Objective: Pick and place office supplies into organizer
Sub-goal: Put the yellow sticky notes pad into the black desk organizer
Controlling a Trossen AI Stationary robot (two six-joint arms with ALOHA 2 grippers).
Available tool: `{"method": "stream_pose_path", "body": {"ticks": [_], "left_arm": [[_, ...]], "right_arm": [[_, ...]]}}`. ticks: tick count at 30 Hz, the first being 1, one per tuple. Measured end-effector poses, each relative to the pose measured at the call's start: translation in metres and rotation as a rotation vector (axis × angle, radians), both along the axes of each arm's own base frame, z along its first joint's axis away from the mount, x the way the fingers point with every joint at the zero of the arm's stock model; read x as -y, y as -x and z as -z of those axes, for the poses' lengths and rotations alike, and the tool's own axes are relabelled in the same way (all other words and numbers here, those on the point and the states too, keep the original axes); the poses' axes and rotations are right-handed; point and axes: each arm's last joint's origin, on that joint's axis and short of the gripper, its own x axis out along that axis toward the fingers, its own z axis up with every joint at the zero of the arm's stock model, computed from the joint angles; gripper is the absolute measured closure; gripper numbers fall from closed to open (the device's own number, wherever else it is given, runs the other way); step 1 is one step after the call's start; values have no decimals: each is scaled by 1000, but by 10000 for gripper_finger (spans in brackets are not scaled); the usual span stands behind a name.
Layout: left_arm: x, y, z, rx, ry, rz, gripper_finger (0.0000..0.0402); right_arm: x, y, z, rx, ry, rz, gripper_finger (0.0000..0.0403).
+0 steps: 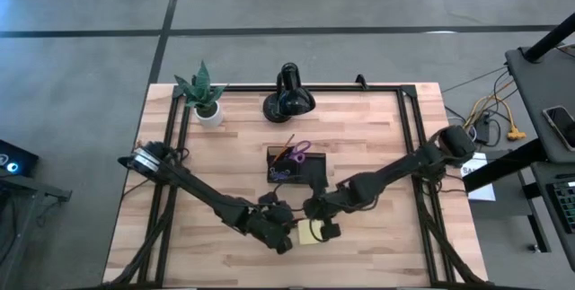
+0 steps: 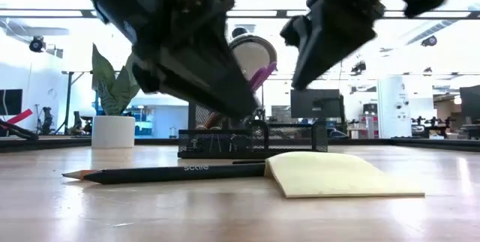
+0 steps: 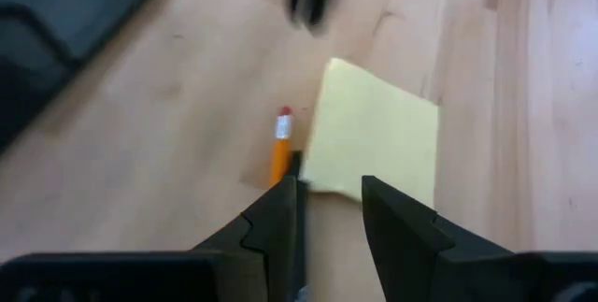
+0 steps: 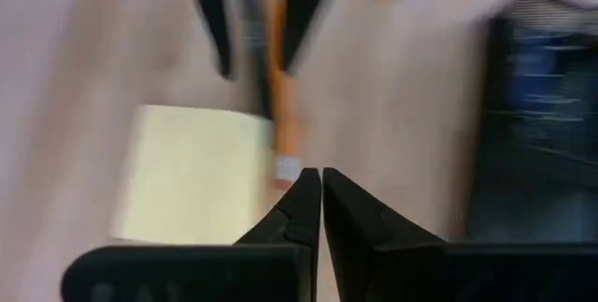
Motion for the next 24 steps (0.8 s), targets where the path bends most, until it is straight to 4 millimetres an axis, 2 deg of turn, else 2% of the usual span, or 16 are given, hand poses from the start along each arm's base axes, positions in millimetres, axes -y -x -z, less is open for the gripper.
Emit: {"method": "stream_pose_path", "body": {"ticks": [4, 6, 8, 10, 13, 17, 21, 24], "left_arm": [[-6, 12, -20, -10, -44, -4, 295], [-8, 18, -28, -1, -53, -8, 295], [-7, 16, -31, 33, -24, -3, 295], [-4, 16, -28, 40, 1, 25, 295], [9, 3, -21, 127, 66, 119, 295], [22, -11, -10, 216, 157, 203, 295], [27, -18, 7, 187, 183, 218, 295], [29, -22, 12, 190, 208, 219, 295]], "right_arm": [[12, 1, -21, -20, 85, 69, 395], [17, 4, -25, -58, 68, 93, 395], [21, 9, -20, -122, 39, 109, 395], [21, 14, -12, -165, 5, 106, 395], [20, 20, -1, -200, 3, 85, 395], [19, 24, 9, -237, -87, 47, 383], [15, 22, 15, -201, -184, 5, 344], [14, 19, 17, -166, -200, -4, 305]]}}
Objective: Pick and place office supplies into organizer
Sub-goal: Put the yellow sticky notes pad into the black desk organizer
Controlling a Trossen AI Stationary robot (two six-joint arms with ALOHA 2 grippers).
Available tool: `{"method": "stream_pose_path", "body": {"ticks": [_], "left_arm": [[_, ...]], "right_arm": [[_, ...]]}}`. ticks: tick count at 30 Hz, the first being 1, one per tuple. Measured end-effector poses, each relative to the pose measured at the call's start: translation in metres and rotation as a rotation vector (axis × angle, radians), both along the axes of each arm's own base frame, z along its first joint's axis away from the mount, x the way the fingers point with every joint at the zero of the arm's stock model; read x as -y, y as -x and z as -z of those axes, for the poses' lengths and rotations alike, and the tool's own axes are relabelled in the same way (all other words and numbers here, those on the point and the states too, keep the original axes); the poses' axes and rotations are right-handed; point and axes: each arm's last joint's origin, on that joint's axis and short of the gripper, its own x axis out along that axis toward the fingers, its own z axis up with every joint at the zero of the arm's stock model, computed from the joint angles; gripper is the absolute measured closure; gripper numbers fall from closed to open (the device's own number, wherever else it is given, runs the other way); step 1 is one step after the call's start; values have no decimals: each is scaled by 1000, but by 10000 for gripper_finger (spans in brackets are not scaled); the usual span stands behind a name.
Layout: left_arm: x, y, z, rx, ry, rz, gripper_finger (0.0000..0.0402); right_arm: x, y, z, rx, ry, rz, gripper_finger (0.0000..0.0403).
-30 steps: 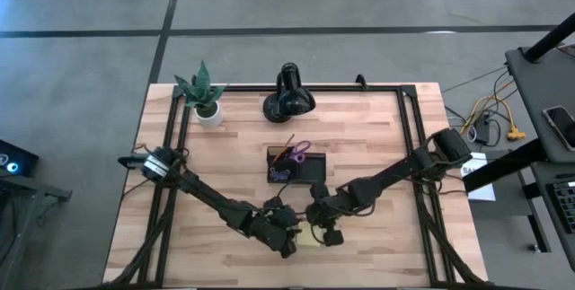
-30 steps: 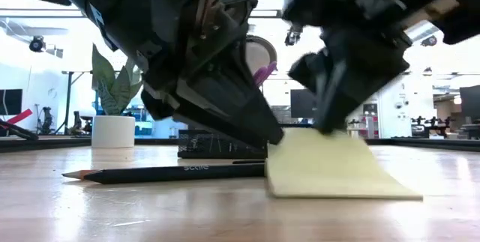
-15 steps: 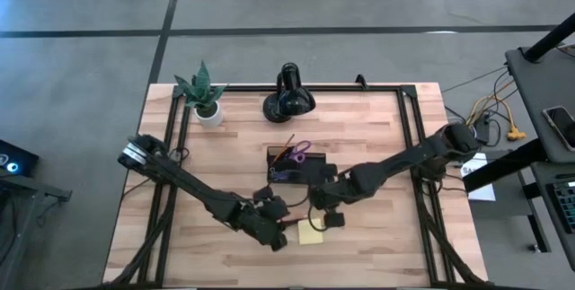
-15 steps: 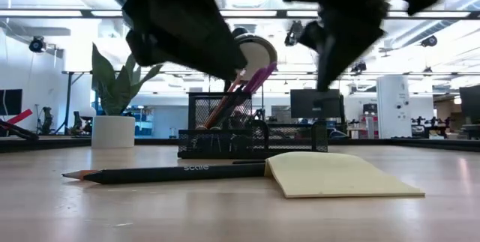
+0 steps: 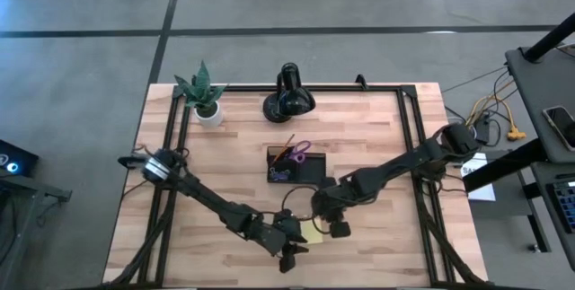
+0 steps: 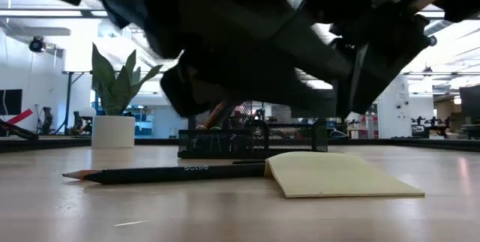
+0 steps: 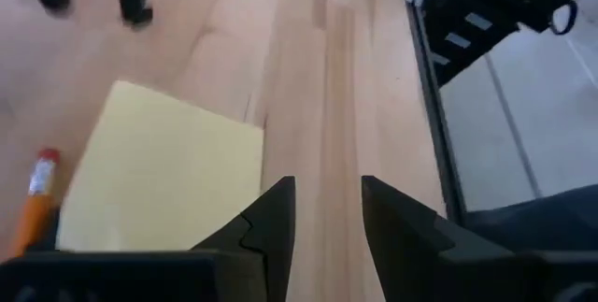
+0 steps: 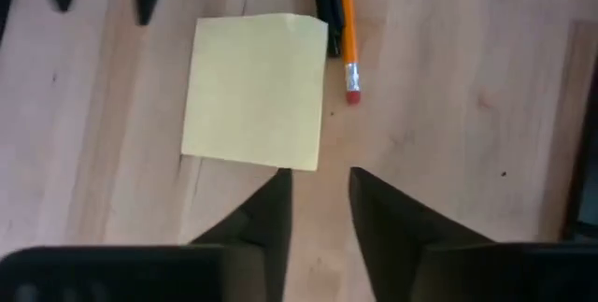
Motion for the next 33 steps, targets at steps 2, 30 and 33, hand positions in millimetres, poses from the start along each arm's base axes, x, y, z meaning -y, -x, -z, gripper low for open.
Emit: {"method": "stream_pose_path", "body": {"ticks": [2, 30, 33], "left_arm": [[0, 0, 6, -16, 10, -10, 295], [-18, -16, 45, -68, 75, -80, 295], [-20, -17, 45, -65, 69, -89, 295]], "right_arm": [[-1, -3, 2, 17, -5, -2, 280], [-13, -22, 35, -10, -151, -131, 221], [-13, -24, 34, 14, -158, -133, 229]]}}
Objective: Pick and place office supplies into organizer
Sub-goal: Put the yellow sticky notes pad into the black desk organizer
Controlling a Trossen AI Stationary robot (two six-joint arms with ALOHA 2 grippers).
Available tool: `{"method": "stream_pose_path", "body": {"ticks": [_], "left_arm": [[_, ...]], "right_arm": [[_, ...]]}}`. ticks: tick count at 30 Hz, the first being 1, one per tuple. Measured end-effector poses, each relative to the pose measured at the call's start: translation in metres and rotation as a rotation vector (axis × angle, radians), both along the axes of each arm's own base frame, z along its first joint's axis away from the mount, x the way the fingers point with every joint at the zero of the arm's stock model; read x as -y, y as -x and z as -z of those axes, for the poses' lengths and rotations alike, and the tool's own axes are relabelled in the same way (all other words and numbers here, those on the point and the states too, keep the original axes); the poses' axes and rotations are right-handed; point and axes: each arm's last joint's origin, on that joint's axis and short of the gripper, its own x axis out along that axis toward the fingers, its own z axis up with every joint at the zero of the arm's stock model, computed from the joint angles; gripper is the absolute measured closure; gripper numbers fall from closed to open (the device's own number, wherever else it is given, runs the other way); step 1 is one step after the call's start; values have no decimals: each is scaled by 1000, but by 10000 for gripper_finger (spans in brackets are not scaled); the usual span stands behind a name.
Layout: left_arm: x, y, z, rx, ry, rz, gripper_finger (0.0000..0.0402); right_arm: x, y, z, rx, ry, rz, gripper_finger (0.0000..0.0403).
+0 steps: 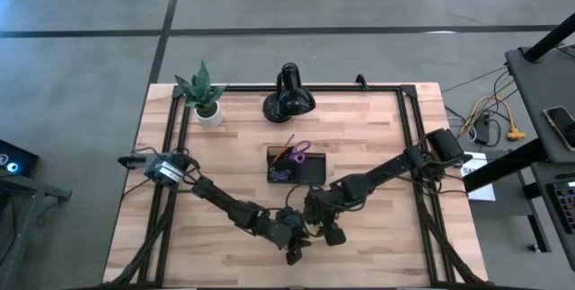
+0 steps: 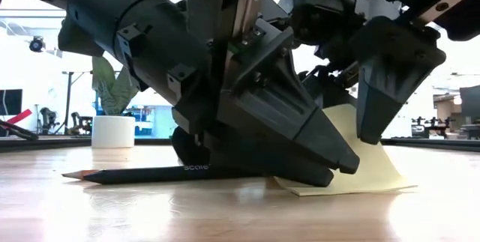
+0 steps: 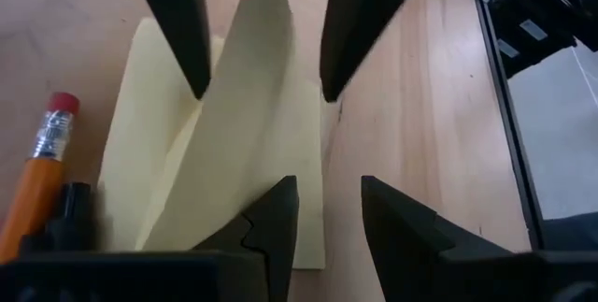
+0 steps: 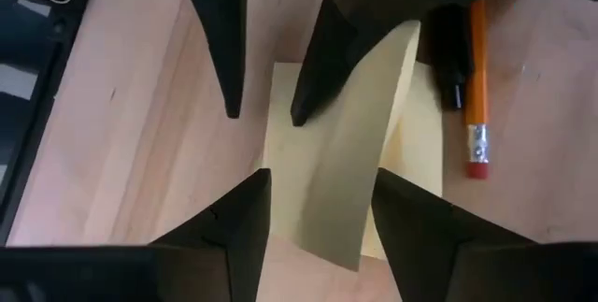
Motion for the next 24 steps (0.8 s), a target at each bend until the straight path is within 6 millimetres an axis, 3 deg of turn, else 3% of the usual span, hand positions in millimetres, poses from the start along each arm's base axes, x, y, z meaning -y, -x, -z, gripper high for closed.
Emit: {"method": "stream_pose_path", "body": {"ticks": [4, 8, 12, 16, 19, 24], "left_arm": [[0, 0, -3, 1, -3, -3, 295], [-2, 2, -11, 14, -35, -10, 295], [-4, 3, -28, 65, -75, -7, 295], [-8, 9, -51, 67, -145, -16, 295], [-14, 23, -63, -34, -221, -29, 295], [-21, 53, -86, -158, -306, -31, 295]], "right_arm": [[1, 0, 1, -1, 3, -2, 256], [3, 0, 1, 2, 26, 12, 309], [5, 0, 2, 21, 89, 49, 376], [9, 1, -1, 5, 146, 80, 391], [12, 4, -13, -12, 227, 111, 394], [22, 15, -52, 48, 331, 240, 394]]}}
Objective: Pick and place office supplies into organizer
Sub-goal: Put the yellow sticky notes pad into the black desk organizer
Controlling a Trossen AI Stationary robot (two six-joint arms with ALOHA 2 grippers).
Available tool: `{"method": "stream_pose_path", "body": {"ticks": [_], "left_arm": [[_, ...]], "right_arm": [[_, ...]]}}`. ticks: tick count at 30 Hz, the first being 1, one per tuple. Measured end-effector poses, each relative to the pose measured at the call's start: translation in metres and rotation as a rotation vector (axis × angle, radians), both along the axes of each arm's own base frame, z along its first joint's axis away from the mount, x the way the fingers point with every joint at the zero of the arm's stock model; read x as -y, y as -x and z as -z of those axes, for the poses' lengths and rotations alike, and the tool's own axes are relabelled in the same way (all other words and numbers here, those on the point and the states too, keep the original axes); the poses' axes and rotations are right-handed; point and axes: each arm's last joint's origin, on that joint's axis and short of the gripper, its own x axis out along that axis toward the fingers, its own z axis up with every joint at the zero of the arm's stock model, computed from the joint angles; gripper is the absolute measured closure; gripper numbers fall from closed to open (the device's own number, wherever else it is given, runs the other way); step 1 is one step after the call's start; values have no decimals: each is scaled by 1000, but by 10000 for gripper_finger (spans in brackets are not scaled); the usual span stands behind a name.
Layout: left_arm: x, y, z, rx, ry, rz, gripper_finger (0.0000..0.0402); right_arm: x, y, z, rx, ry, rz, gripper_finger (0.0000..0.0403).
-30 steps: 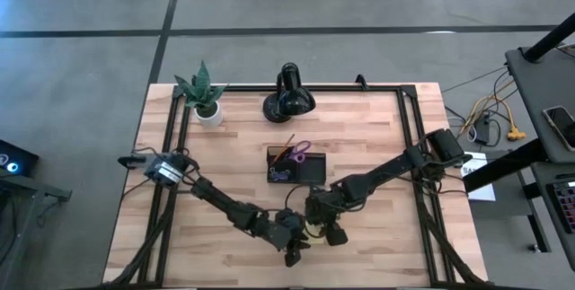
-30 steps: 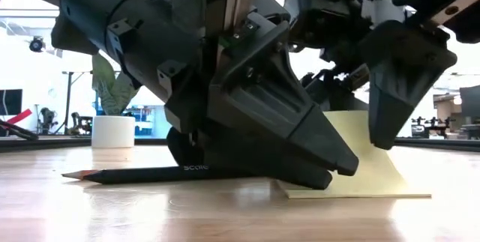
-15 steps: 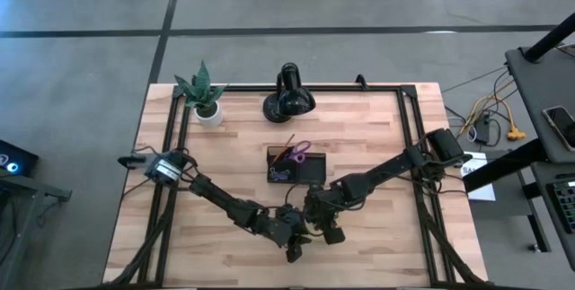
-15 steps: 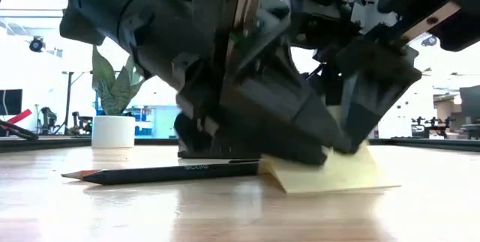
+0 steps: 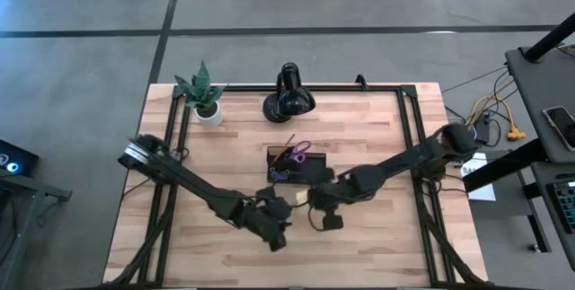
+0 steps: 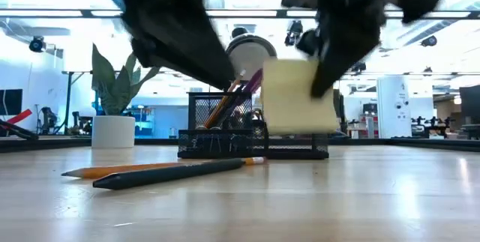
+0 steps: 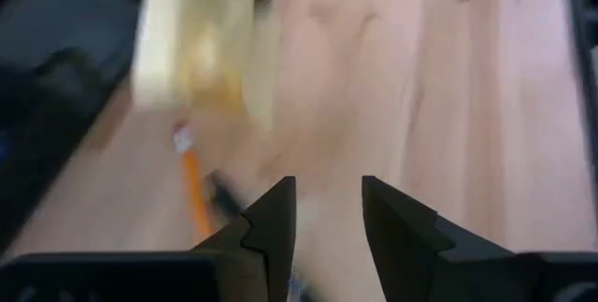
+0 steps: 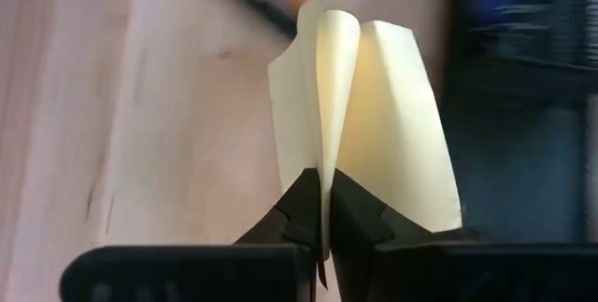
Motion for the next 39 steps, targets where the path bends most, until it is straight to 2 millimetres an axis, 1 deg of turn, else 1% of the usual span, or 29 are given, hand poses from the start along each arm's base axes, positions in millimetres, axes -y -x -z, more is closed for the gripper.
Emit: {"method": "stream_pose_path", "body": {"ticks": [2, 5, 8, 10, 15, 18, 22, 26, 29, 34, 39], "left_arm": [[-2, 10, -5, -23, -11, -20, 295], [0, 19, -15, -9, 2, -44, 295], [4, 22, -19, 11, -1, -56, 295], [7, 25, -16, 2, -1, -67, 295], [12, 25, -11, -3, 27, -89, 295], [16, 27, -12, 7, 47, -100, 295], [18, 28, -12, 13, 55, -105, 295], [19, 29, -12, 23, 83, -149, 295], [19, 29, -13, 33, 95, -174, 295], [22, 29, -14, 50, 118, -175, 295], [21, 29, -14, 66, 99, -194, 295]], "right_arm": [[7, 7, -17, 29, 0, 94, 394], [24, 22, -31, -9, -16, 304, 394], [46, 34, -35, -46, -52, 476, 394], [59, 36, -34, -27, -89, 514, 394], [91, 29, -29, 12, -256, 485, 394], [102, 23, -25, 25, -240, 431, 394], [109, 14, -7, -49, -263, 353, 394], [110, 3, 15, -103, -229, 294, 394], [110, -4, 23, -104, -206, 278, 394], [113, -11, 17, -60, -155, 262, 394], [118, -16, 2, 1, -140, 265, 394]]}}
